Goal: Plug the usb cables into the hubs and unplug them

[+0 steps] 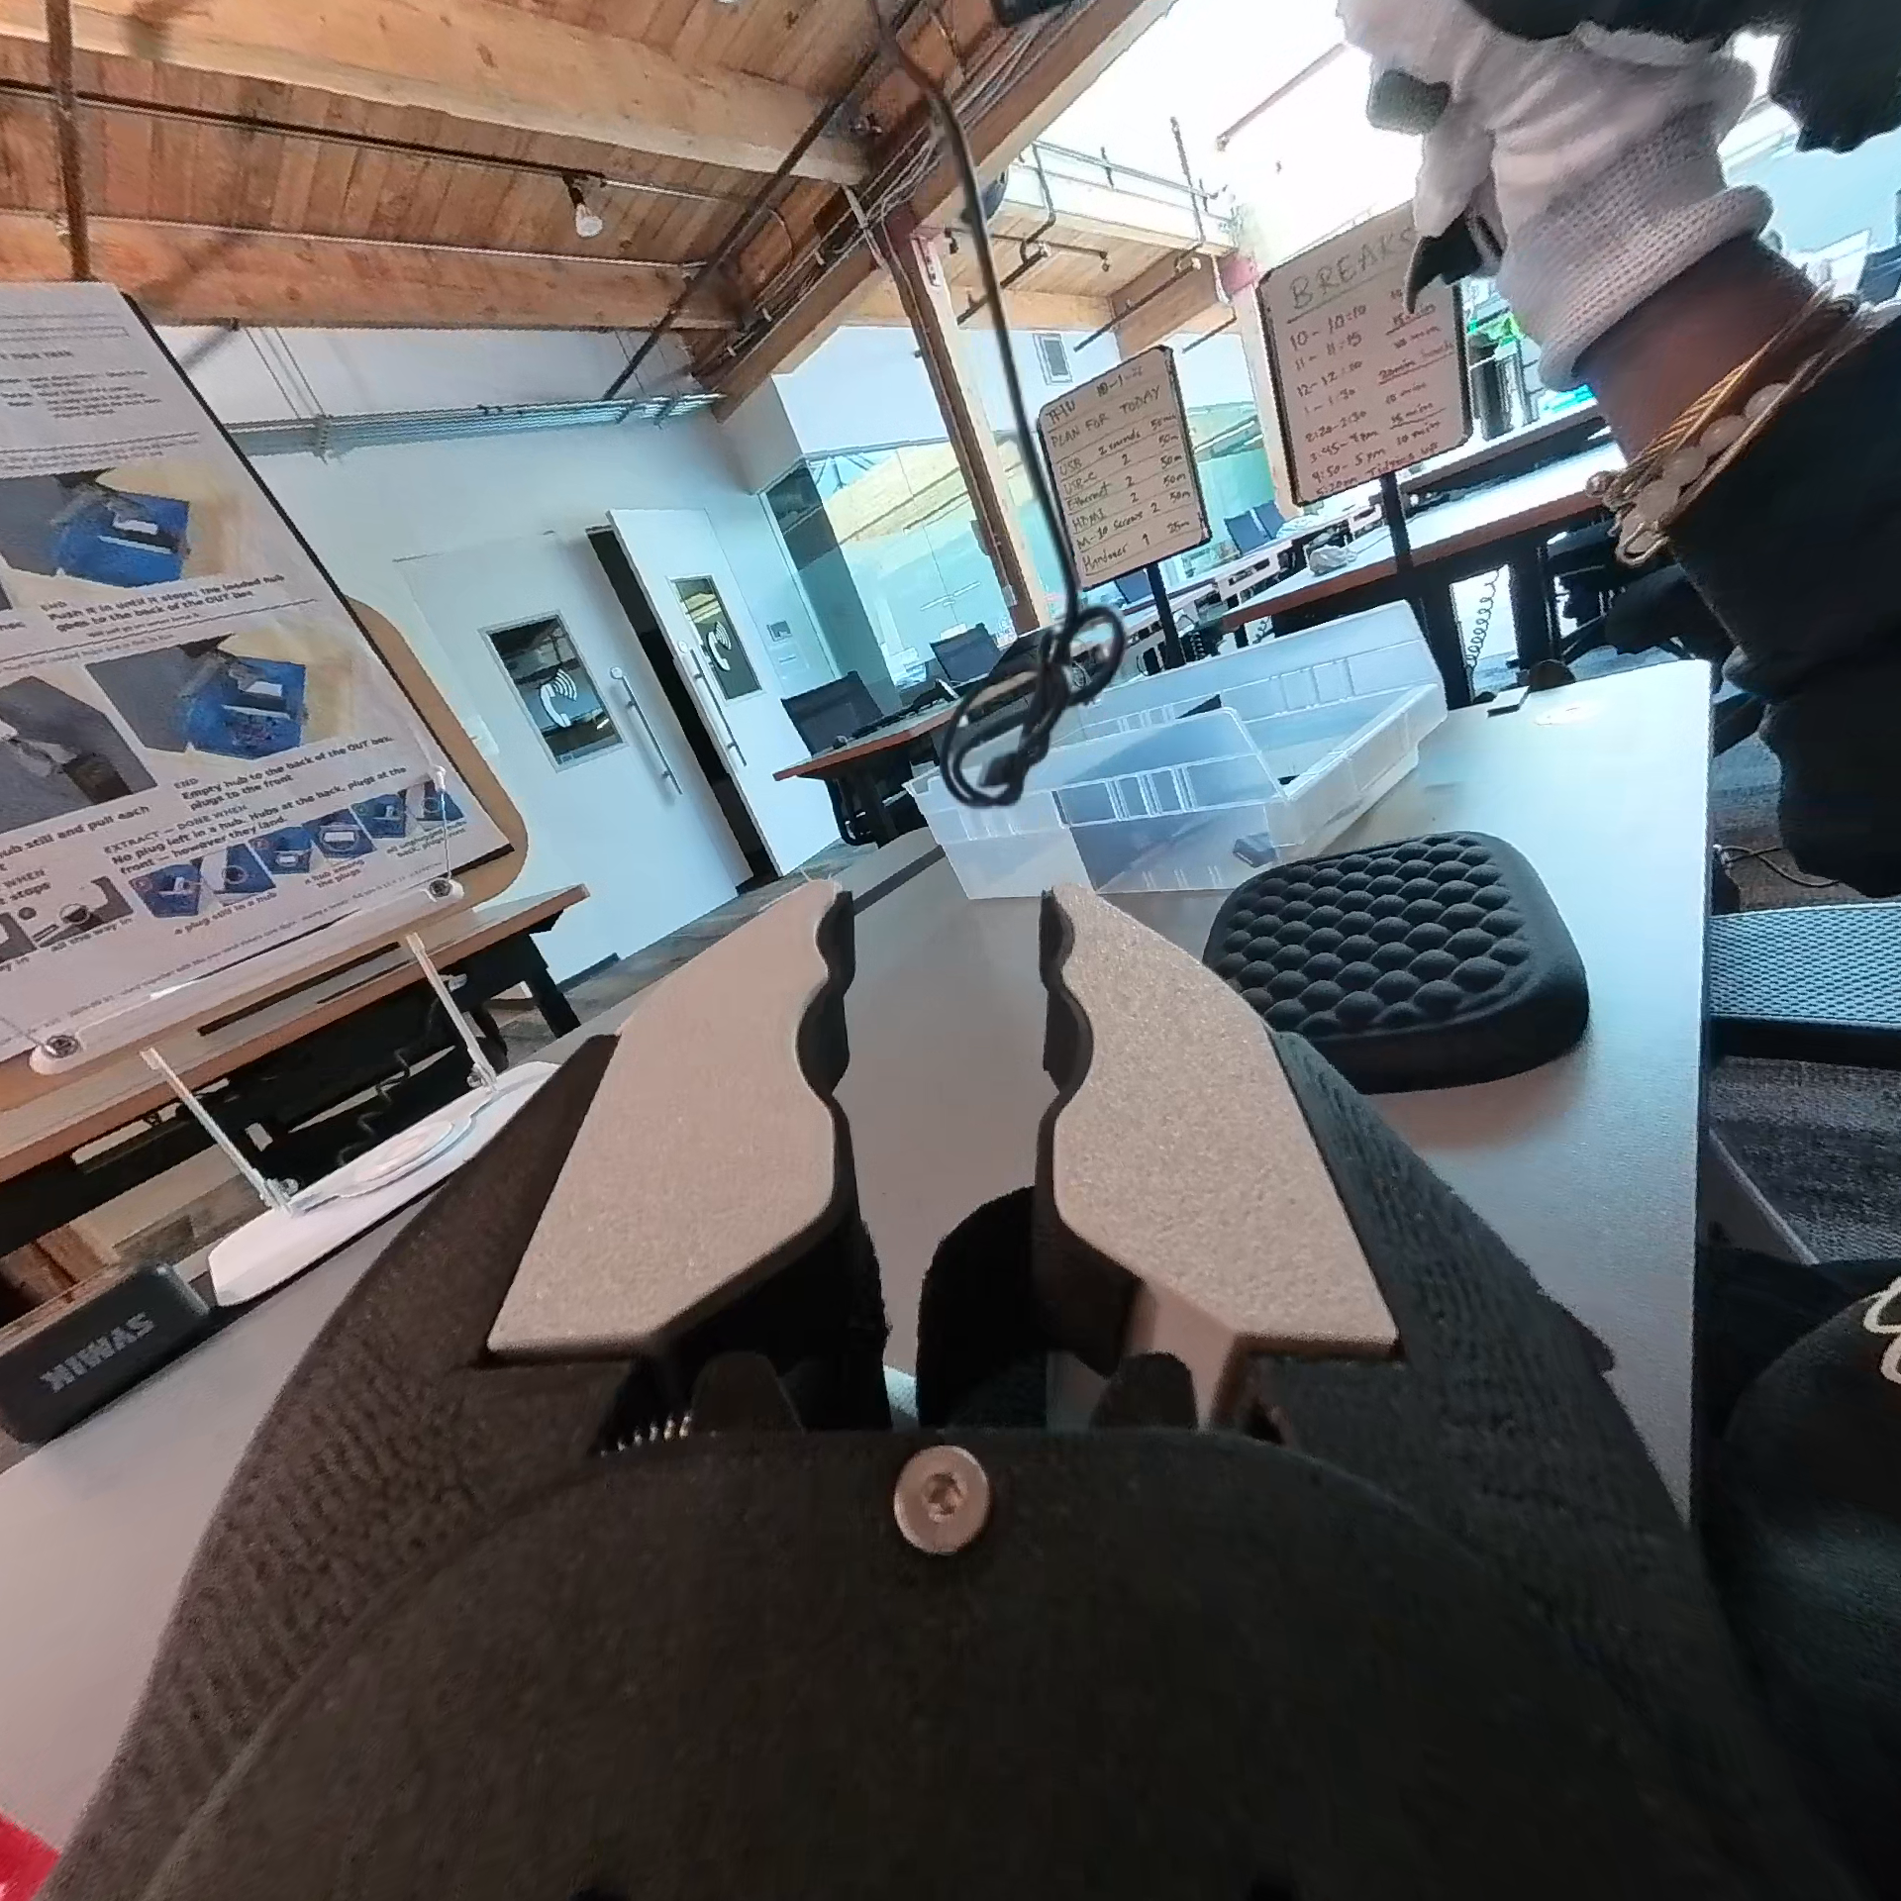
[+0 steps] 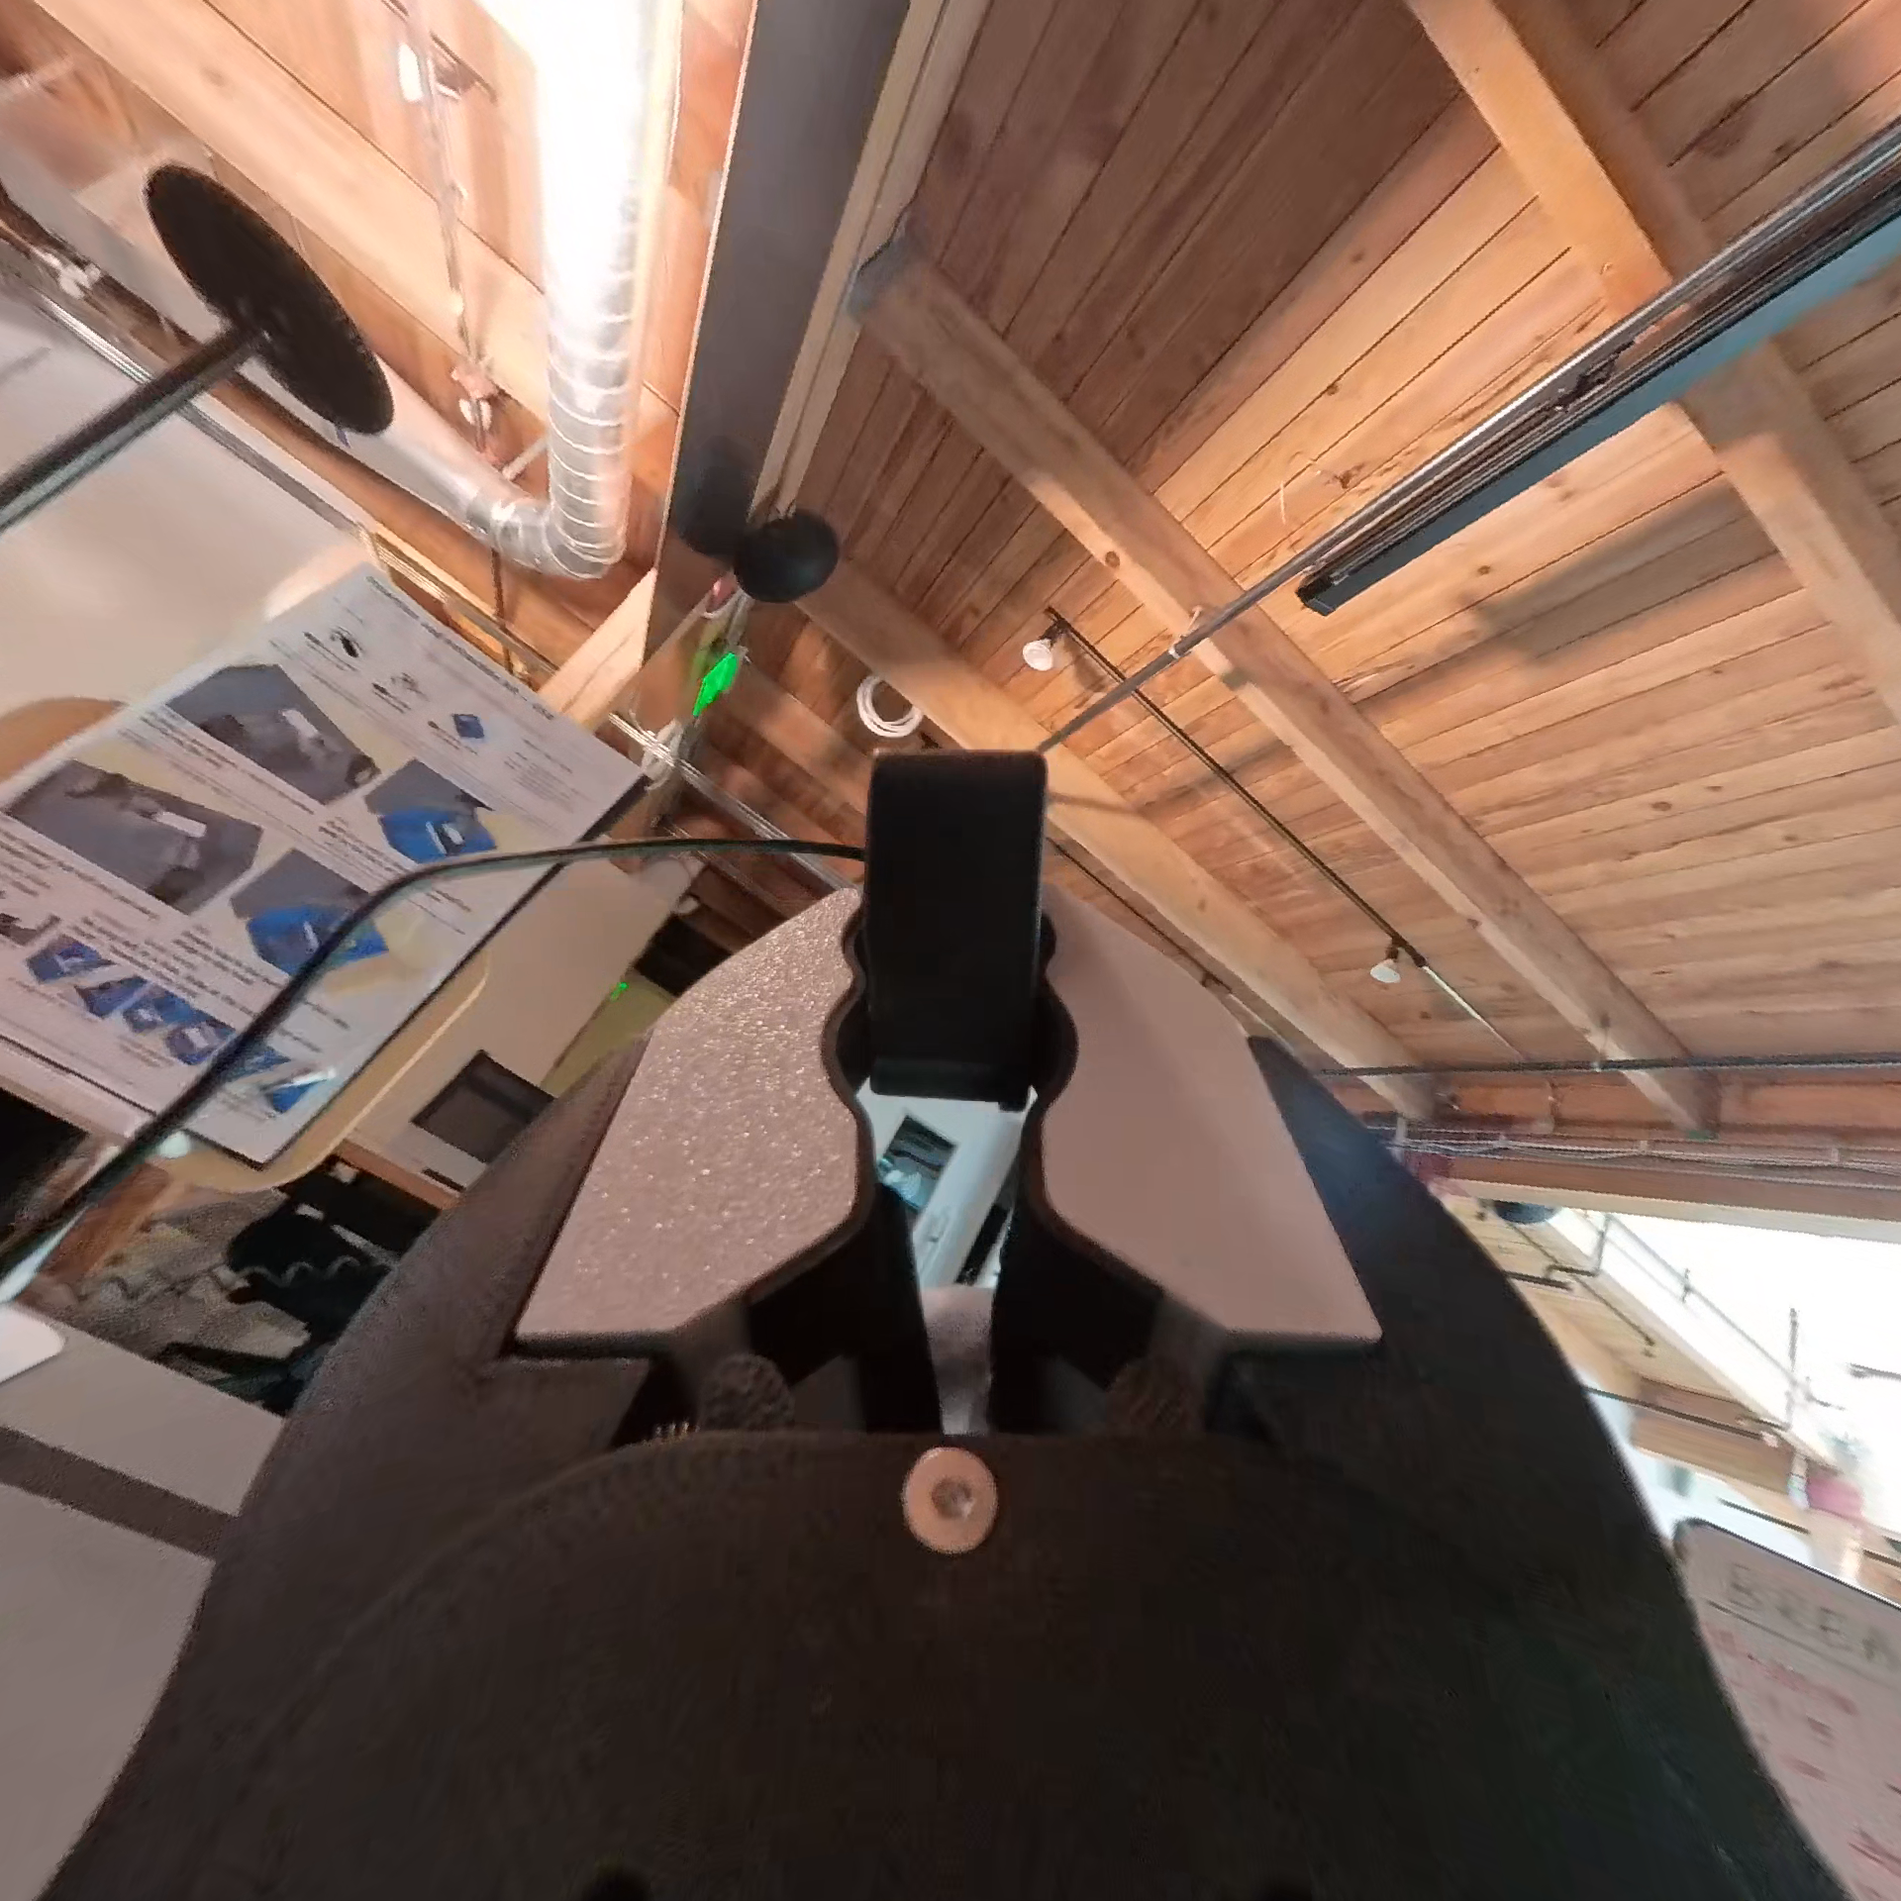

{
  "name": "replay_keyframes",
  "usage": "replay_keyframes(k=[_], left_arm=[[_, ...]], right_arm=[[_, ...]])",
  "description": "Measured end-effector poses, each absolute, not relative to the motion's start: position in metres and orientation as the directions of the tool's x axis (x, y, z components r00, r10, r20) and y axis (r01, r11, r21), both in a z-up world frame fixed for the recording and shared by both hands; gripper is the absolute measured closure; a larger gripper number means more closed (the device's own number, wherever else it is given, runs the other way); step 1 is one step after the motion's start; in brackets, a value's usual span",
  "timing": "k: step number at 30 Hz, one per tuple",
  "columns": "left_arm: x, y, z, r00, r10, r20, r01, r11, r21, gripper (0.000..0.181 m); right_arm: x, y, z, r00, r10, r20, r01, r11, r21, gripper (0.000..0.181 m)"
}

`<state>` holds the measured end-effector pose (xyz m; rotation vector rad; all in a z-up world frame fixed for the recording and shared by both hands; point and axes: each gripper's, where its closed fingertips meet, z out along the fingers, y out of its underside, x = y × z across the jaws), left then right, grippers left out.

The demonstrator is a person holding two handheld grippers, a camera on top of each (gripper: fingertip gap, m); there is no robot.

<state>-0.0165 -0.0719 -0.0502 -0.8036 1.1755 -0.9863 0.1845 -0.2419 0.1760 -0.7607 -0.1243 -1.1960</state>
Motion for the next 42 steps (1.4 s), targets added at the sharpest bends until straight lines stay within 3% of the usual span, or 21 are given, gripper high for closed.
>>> replay_keyframes(k=[5,10,13,17,21,26,42], left_arm=[[-0.016,-0.072,-0.051,0.088,-0.927,-0.365,0.193,0.375,-0.907,0.147],[-0.014,-0.072,-0.053,0.087,-0.925,-0.370,0.177,0.379,-0.908,0.147],[-0.014,-0.072,-0.054,0.089,-0.921,-0.380,0.172,0.390,-0.905,0.147],[-0.014,-0.074,-0.054,0.081,-0.918,-0.387,0.170,0.395,-0.903,0.147],[-0.014,-0.074,-0.054,0.081,-0.917,-0.392,0.170,0.400,-0.901,0.147],[-0.013,-0.074,-0.055,0.081,-0.916,-0.393,0.161,0.401,-0.902,0.147],[-0.011,-0.076,-0.057,0.075,-0.908,-0.412,0.148,0.419,-0.896,0.148]], right_arm=[[0.183,-0.238,0.176,0.468,-0.745,0.475,0.839,0.206,-0.504,0.156],[0.197,-0.240,0.182,0.398,-0.816,0.419,0.847,0.151,-0.509,0.156],[0.213,-0.256,0.191,0.291,-0.918,0.270,0.863,0.131,-0.487,0.156],[0.243,-0.264,0.181,0.035,-0.982,0.183,0.922,-0.039,-0.386,0.157],[0.311,-0.227,0.144,0.110,-0.945,0.308,0.837,-0.079,-0.542,0.156],[0.383,-0.193,0.086,0.191,-0.853,0.486,0.634,-0.271,-0.724,0.156],[0.419,-0.159,0.006,0.658,-0.676,0.332,0.241,-0.228,-0.943,0.156]])
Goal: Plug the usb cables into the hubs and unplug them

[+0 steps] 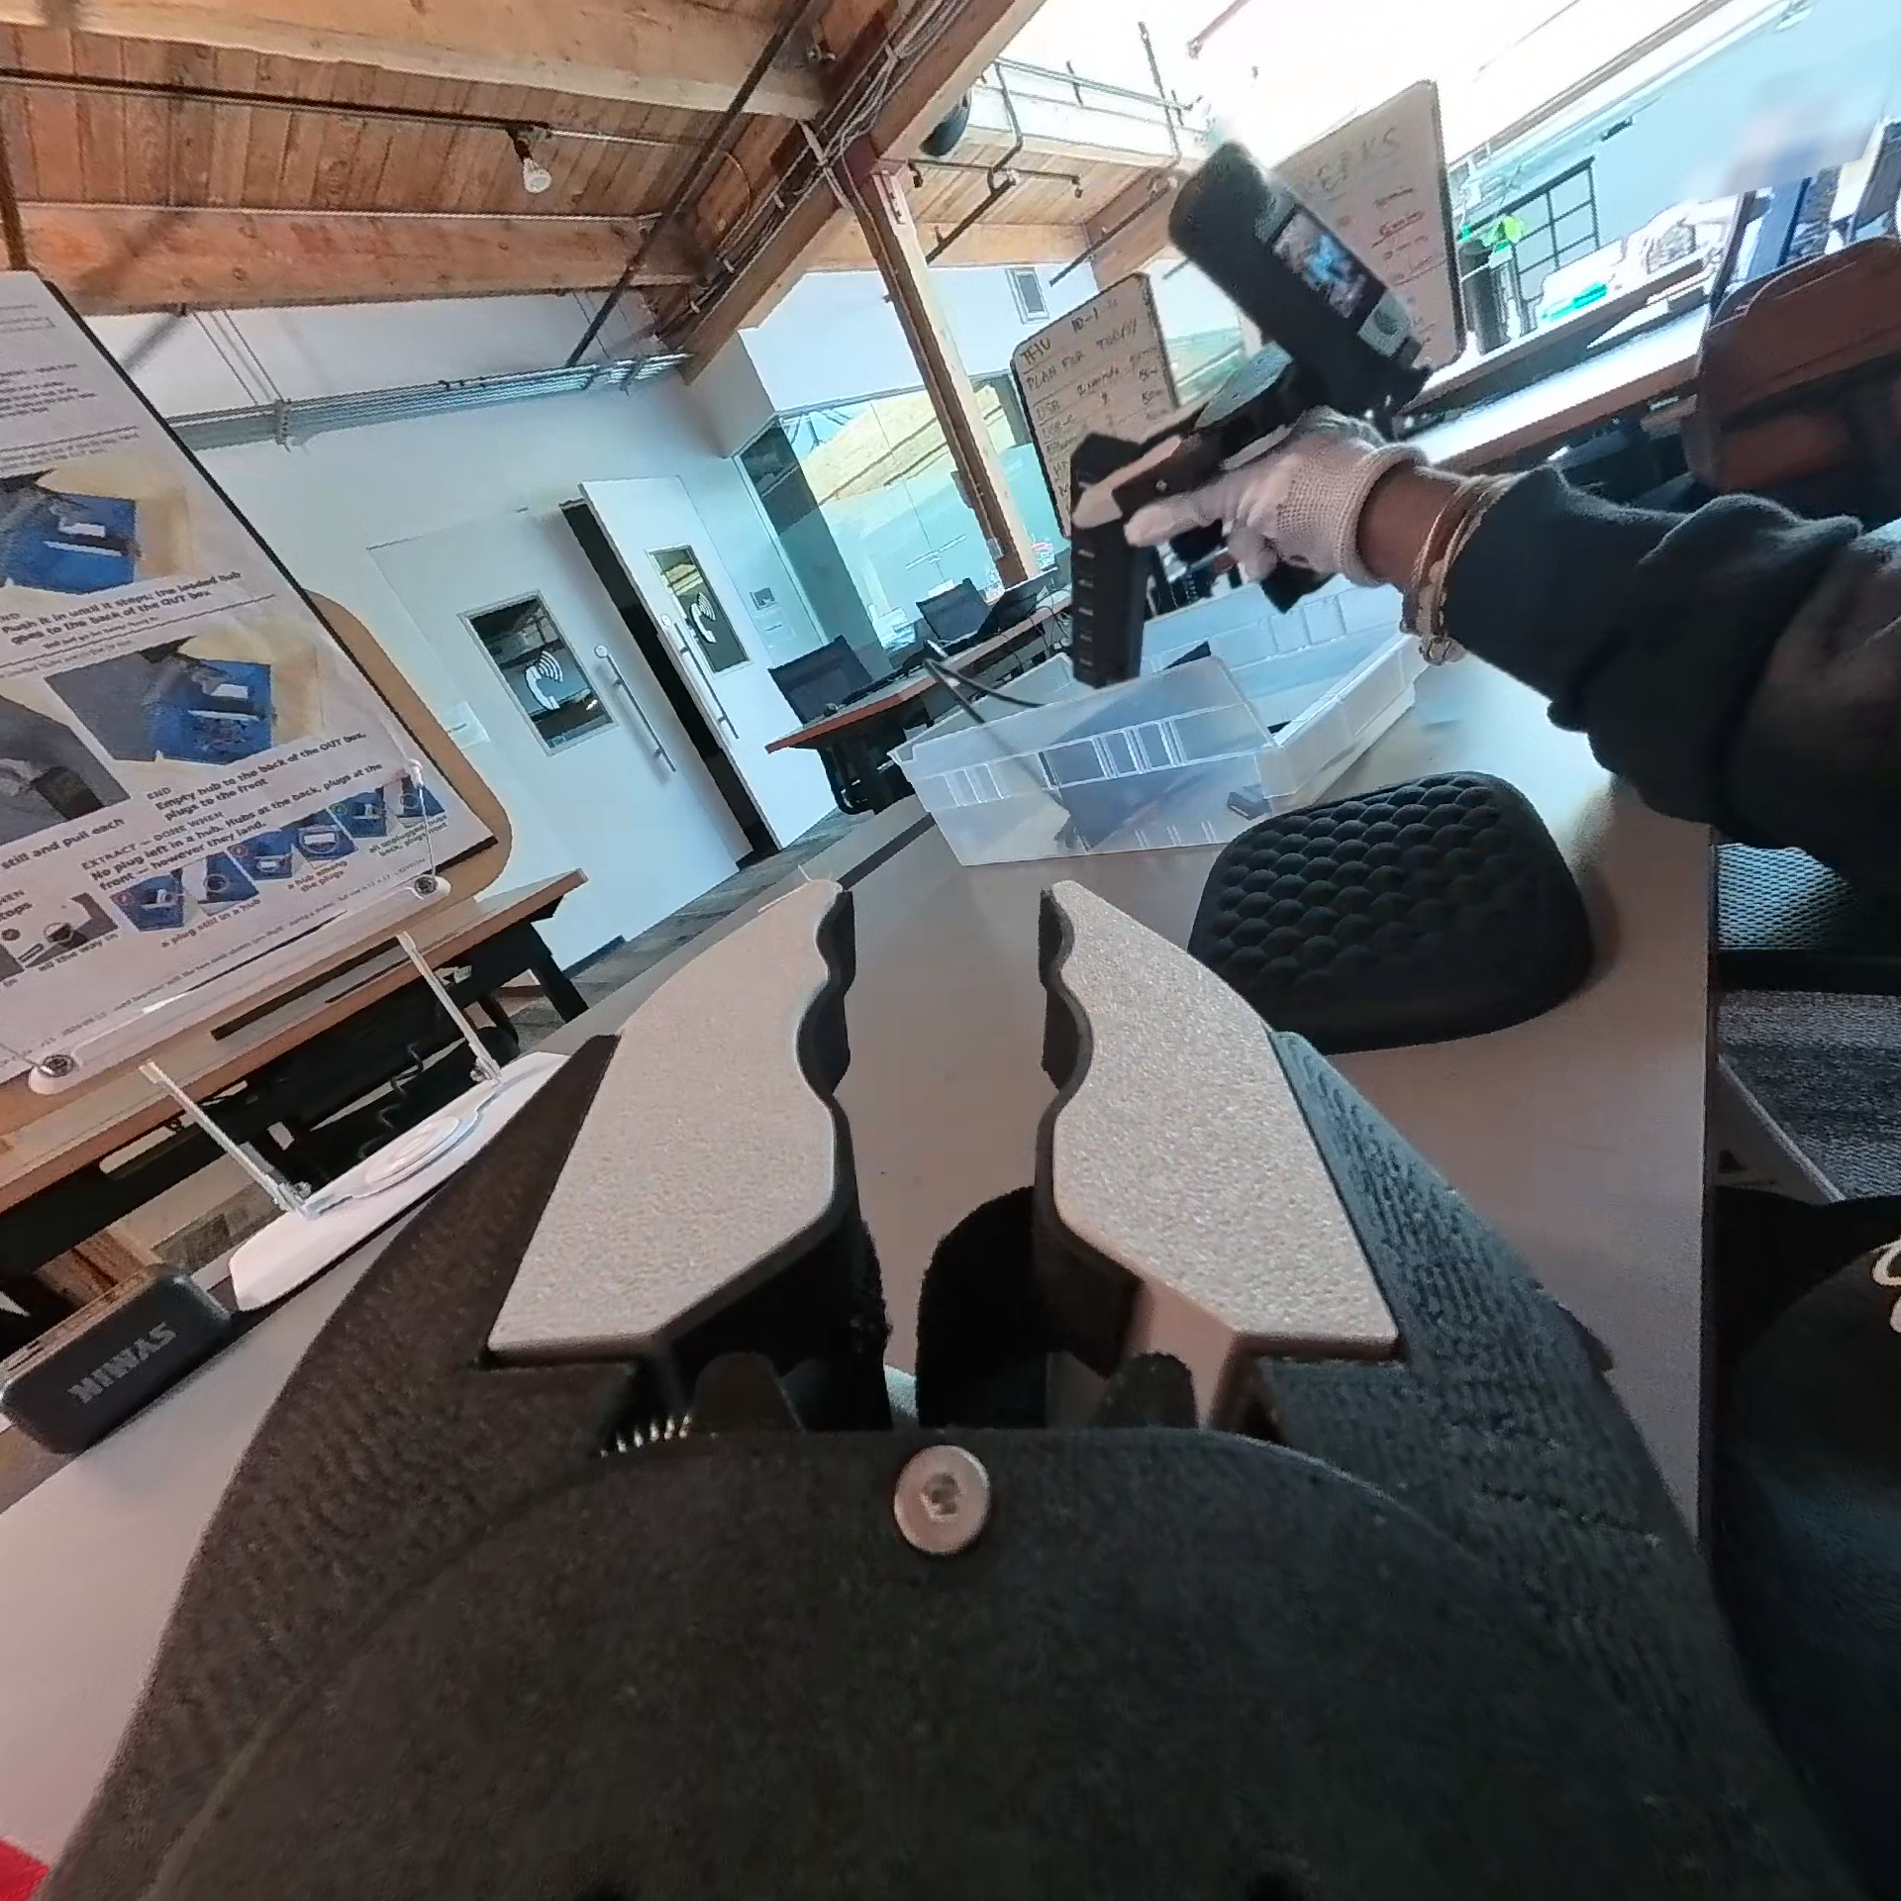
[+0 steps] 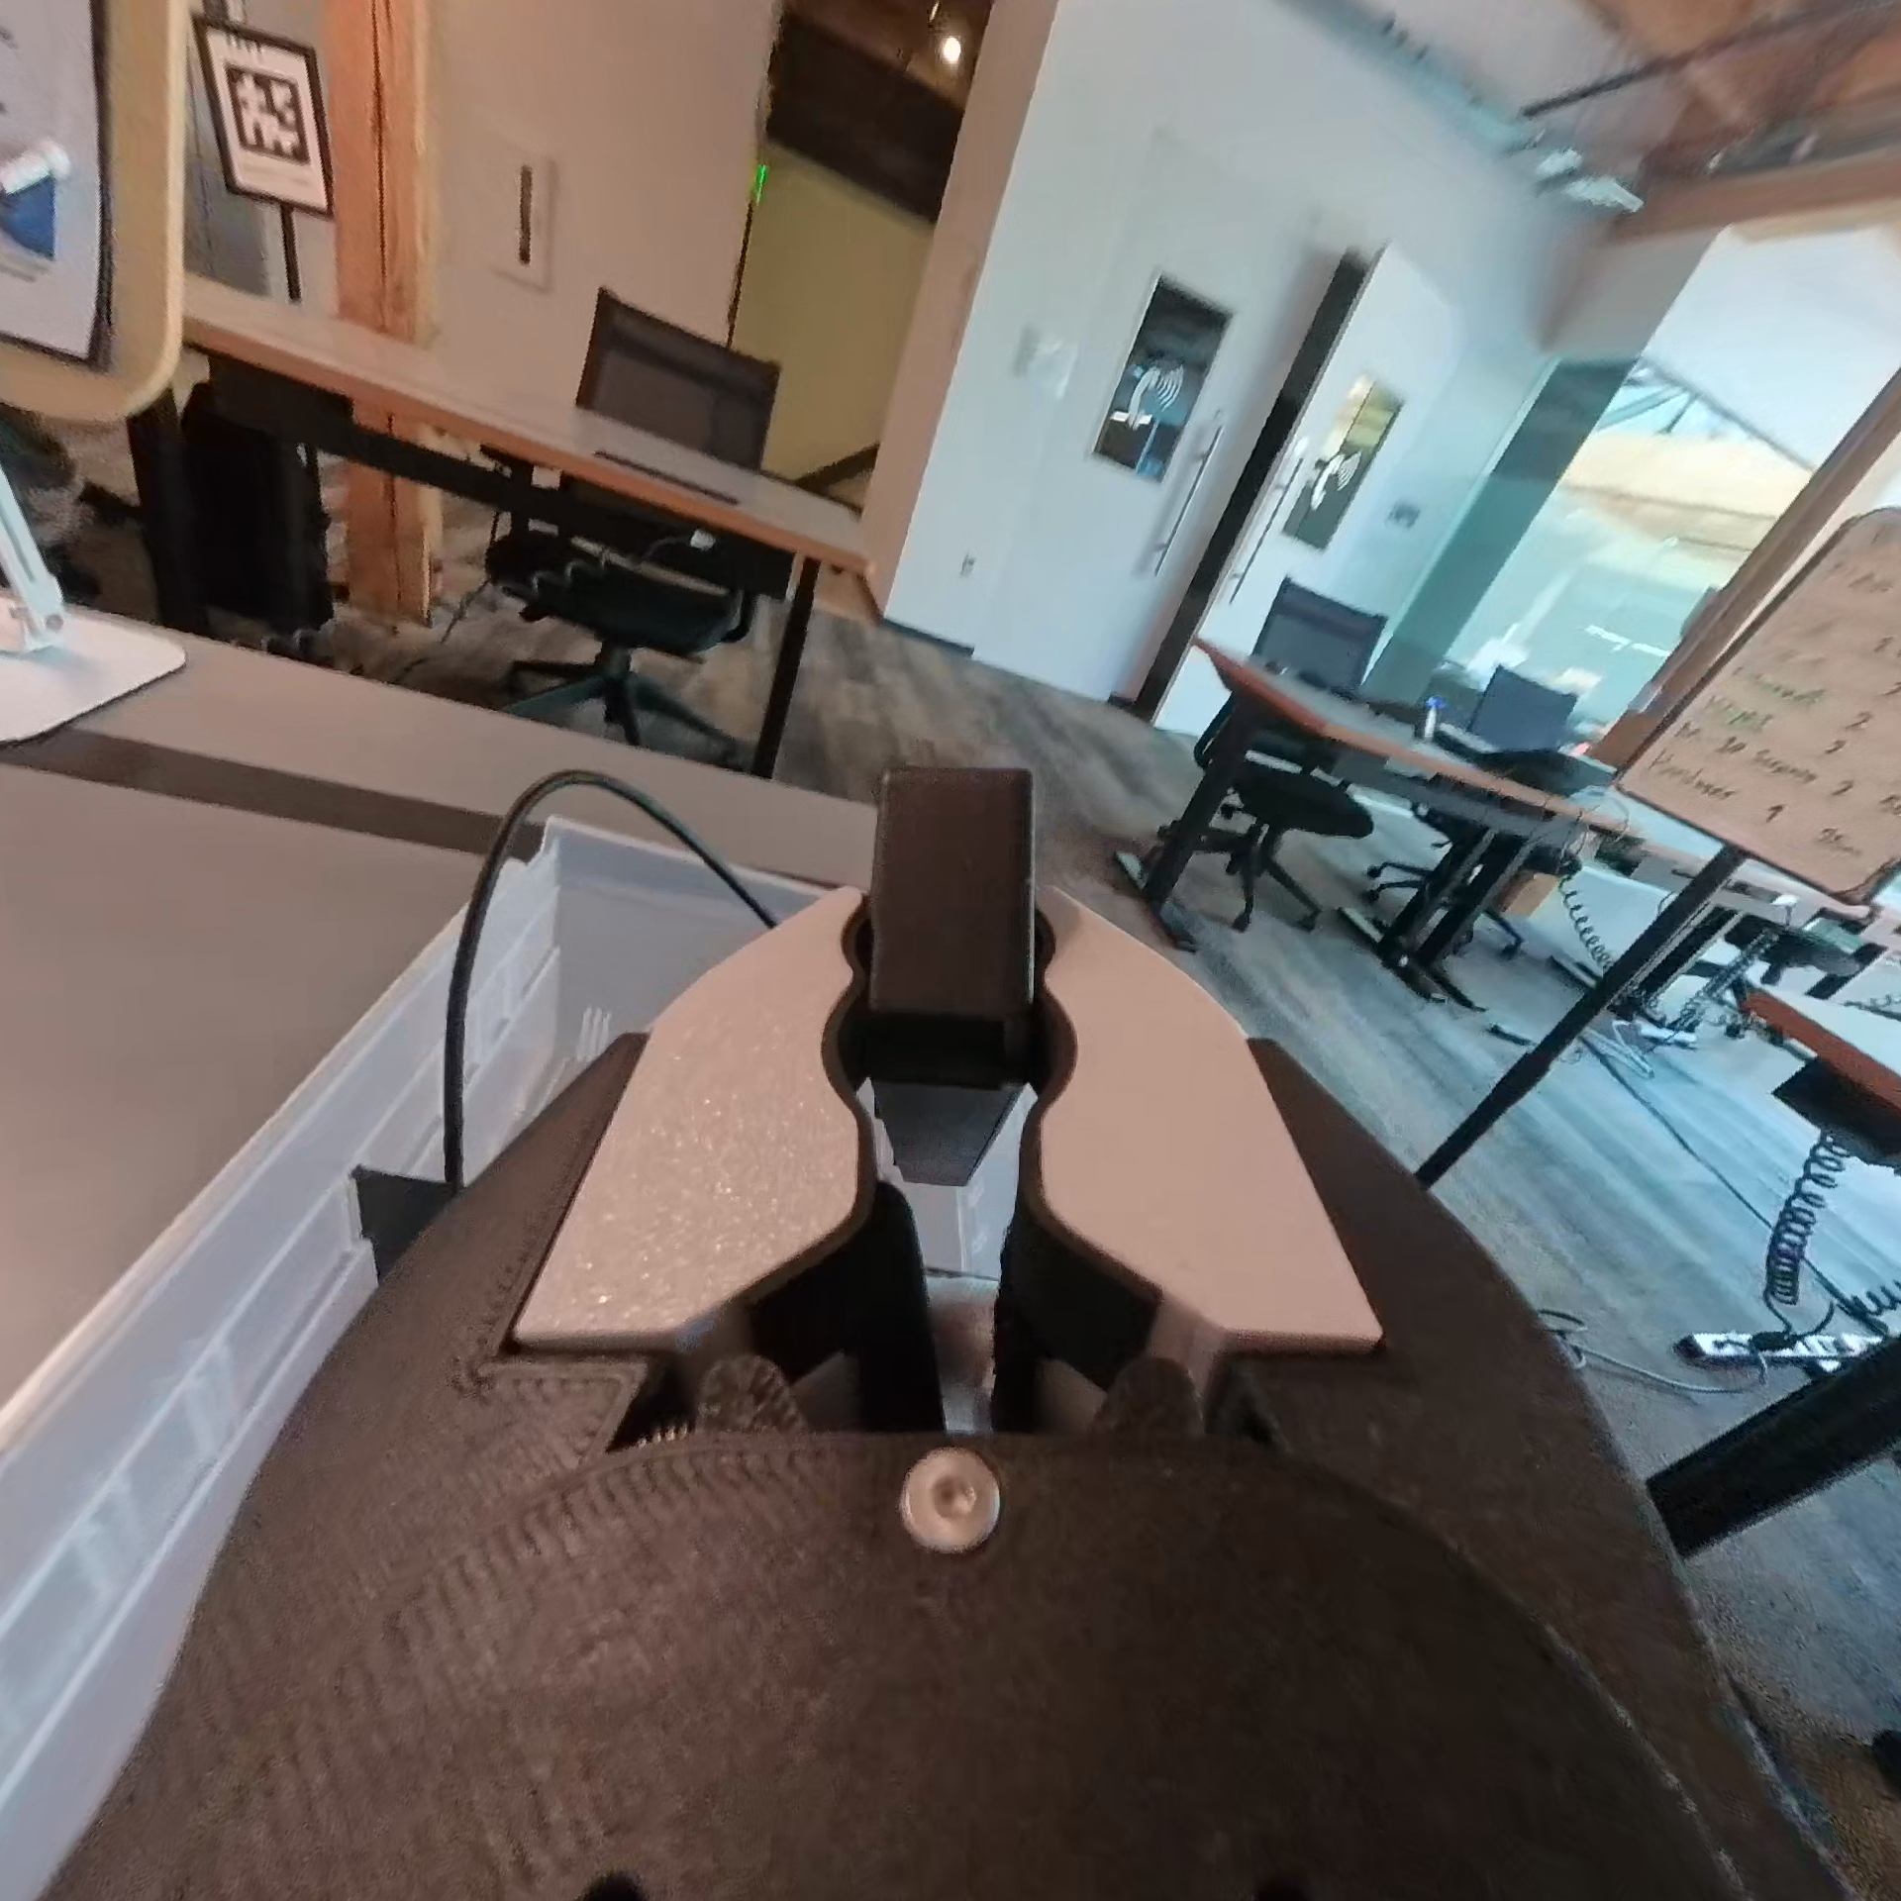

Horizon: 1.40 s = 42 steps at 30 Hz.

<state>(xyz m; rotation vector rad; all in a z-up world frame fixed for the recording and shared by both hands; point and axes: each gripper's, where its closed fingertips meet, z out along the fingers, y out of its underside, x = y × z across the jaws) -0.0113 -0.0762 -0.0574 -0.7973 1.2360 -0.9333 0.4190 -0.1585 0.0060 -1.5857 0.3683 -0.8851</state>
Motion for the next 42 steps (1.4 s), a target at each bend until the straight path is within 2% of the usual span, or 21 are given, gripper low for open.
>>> replay_keyframes(k=[9,27,33,36,42], left_arm=[[-0.011,-0.078,-0.058,0.072,-0.902,-0.427,0.143,0.433,-0.890,0.148],[-0.010,-0.080,-0.059,0.069,-0.892,-0.448,0.138,0.453,-0.881,0.148],[-0.010,-0.080,-0.059,0.071,-0.891,-0.449,0.138,0.454,-0.880,0.148],[-0.009,-0.080,-0.059,0.072,-0.891,-0.448,0.137,0.454,-0.880,0.148],[-0.009,-0.080,-0.060,0.072,-0.890,-0.450,0.134,0.456,-0.880,0.148]], right_arm=[[0.434,-0.149,-0.039,0.589,-0.612,0.528,0.232,-0.498,-0.835,0.155],[0.406,-0.116,-0.062,0.772,-0.483,0.413,0.205,-0.427,-0.881,0.148],[0.392,-0.113,-0.047,0.872,-0.436,0.221,0.122,-0.242,-0.962,0.150],[0.401,-0.123,-0.054,0.874,-0.452,0.179,0.060,-0.264,-0.963,0.158],[0.398,-0.120,-0.068,0.901,-0.410,0.144,0.013,-0.307,-0.951,0.160]])
